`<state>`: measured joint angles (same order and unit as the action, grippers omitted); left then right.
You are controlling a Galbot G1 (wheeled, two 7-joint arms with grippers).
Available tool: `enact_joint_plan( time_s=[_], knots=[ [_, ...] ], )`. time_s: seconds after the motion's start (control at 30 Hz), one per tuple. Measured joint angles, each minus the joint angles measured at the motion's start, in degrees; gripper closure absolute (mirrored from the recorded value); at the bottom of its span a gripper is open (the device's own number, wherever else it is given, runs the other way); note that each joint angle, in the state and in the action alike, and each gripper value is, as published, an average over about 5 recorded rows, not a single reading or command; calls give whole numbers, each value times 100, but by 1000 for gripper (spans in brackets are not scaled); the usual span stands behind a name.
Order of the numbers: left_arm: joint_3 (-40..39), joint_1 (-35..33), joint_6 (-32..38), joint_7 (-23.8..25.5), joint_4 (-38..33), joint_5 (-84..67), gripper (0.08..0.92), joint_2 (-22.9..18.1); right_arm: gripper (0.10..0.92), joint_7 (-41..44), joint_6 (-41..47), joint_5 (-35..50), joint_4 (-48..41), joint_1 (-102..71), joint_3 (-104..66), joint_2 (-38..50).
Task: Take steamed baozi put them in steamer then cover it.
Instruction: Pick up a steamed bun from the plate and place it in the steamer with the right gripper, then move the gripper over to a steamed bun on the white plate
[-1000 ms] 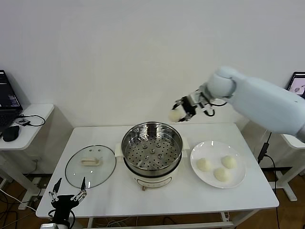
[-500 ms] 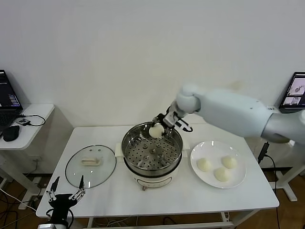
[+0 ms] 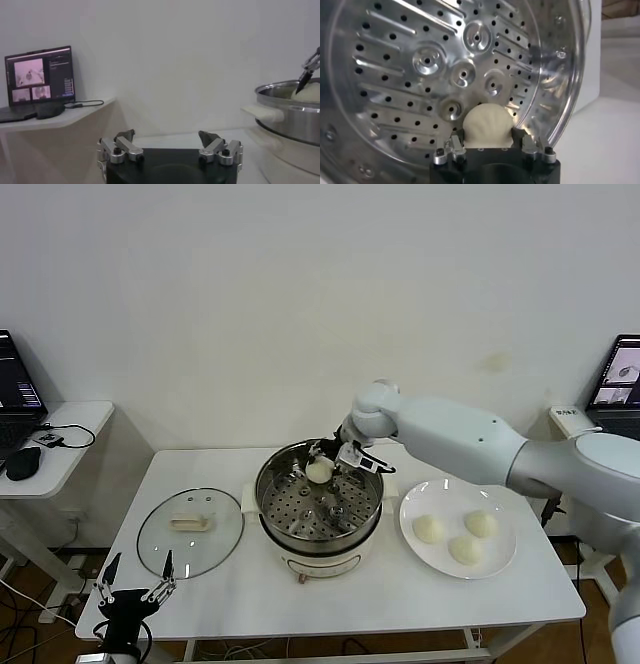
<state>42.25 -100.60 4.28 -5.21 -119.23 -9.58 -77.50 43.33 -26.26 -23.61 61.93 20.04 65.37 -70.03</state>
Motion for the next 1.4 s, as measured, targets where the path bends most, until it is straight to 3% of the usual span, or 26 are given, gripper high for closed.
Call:
enact_joint_plan(
  time_s=[0.23,0.33,0.6,0.9,1.2,1.4],
  knots=[
    [-1,-37,16,-2,-49,9,177,-18,237,-59,-2,133,69,52,30,39],
    [-2,-41,12,-3,-72,11,177,-18,208,1,157,439,260,222,117,129],
    [11,-13,-80,-29,-167,-35,177,44,202,327,1387,1852,1262,1074,512,797],
    [93,79,-269,-115,-240,-179,177,192,202,655,3310,3082,2687,1775,738,2281],
    [194,58,-332,-120,-156,-245,177,343,203,943,4167,3184,3414,874,-59,3854],
    [257,66,-364,-93,-146,-254,177,399,203,1116,4276,2836,3416,-339,-950,4367]
  ],
)
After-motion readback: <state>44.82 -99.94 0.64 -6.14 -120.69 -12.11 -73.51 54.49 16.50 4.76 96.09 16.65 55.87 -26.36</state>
